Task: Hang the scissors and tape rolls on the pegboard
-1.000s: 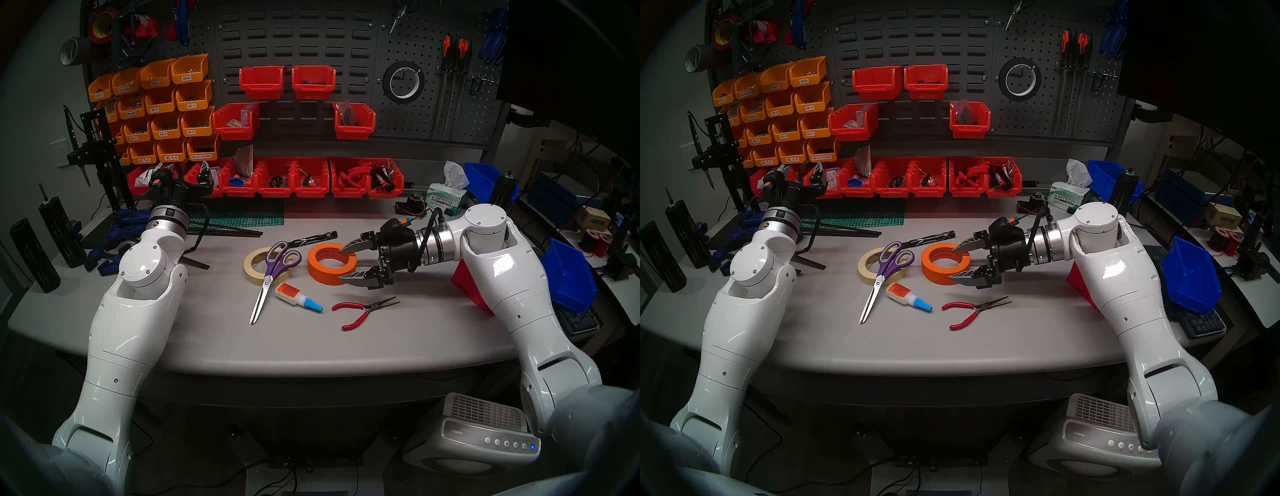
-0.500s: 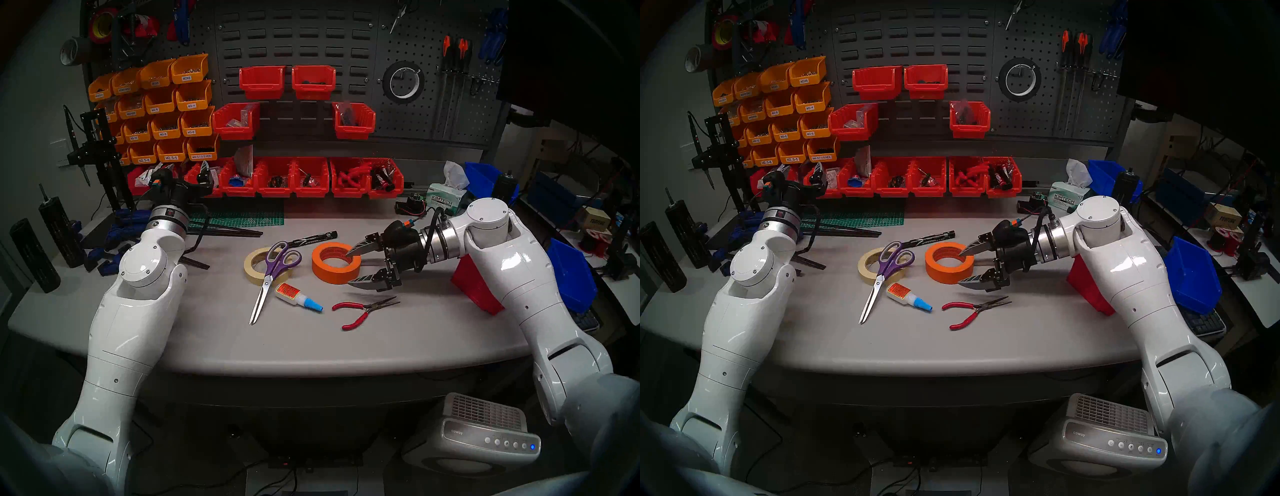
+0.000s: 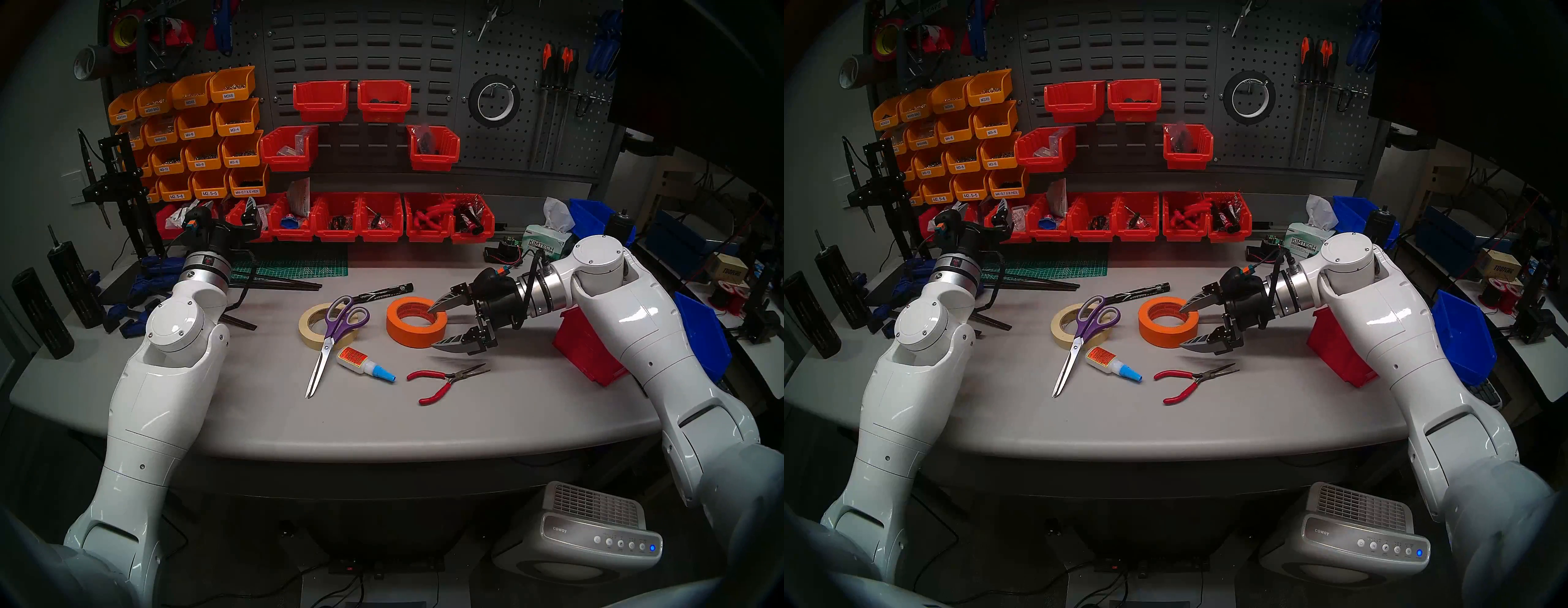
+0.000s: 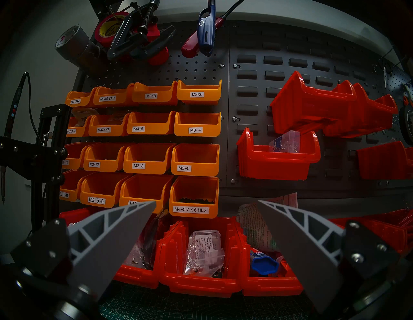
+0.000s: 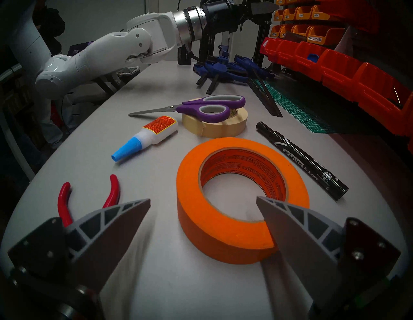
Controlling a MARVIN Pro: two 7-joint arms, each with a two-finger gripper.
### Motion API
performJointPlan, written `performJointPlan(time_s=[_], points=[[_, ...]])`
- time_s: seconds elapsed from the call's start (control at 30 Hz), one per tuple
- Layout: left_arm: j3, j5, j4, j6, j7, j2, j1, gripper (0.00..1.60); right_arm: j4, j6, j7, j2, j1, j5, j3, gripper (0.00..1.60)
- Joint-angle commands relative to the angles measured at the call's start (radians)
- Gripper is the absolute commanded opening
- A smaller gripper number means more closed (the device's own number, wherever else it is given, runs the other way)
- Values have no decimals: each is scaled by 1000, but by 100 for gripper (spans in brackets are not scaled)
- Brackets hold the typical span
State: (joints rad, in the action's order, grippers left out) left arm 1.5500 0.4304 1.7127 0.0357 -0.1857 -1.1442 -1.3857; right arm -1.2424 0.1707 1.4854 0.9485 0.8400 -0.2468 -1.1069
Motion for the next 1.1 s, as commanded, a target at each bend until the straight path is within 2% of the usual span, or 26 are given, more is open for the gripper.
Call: performJointPlan(time_s=[0.0,0.47,0.9,1.07], points=[[9,-1,29,15,-2,0,34,160,3,-2,-2,-45,-73,-20,35,160],[9,-2,29,15,-2,0,34,160,28,-45,-2,-60,-110,-64,82,160],[9,-2,29,15,-2,0,34,160,47,-66,-2,-114,-164,-107,185,160],[9,-2,29,15,-2,0,34,160,71,-96,-2,-91,-176,-125,175,160]])
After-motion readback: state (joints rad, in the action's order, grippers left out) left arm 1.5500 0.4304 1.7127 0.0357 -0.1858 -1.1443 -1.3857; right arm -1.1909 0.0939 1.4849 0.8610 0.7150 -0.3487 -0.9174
